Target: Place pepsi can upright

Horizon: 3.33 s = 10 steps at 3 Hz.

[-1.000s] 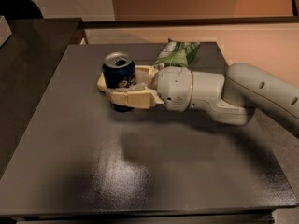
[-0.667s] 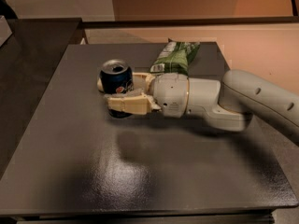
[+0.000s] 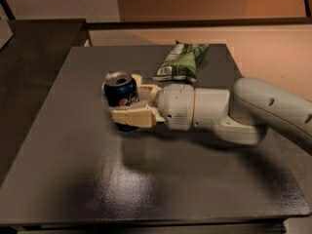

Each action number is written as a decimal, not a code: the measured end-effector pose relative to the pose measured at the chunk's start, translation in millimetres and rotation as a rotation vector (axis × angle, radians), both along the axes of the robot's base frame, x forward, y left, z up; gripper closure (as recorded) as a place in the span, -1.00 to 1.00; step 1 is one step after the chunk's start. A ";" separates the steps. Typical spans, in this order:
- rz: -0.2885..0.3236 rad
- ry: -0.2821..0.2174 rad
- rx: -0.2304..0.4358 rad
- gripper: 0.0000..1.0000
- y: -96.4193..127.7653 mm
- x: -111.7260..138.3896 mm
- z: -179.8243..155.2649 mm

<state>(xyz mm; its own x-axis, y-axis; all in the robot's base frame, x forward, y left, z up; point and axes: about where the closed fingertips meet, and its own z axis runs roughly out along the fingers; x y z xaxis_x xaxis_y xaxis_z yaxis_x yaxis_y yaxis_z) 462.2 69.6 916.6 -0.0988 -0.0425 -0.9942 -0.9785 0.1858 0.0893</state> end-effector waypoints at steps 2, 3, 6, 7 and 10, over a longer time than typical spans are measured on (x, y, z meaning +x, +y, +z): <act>-0.086 -0.022 -0.049 1.00 0.0 3.9 -9.5; -0.111 -0.046 -0.052 1.00 0.7 9.5 -12.7; -0.121 -0.091 -0.037 0.65 13.5 27.5 -21.4; -0.118 -0.093 -0.027 0.17 20.7 31.1 -23.7; -0.096 -0.086 -0.007 -1.00 35.8 30.6 -27.3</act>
Offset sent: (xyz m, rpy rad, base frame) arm 0.0110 -0.0059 -0.0173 -0.0693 -0.0375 -0.1471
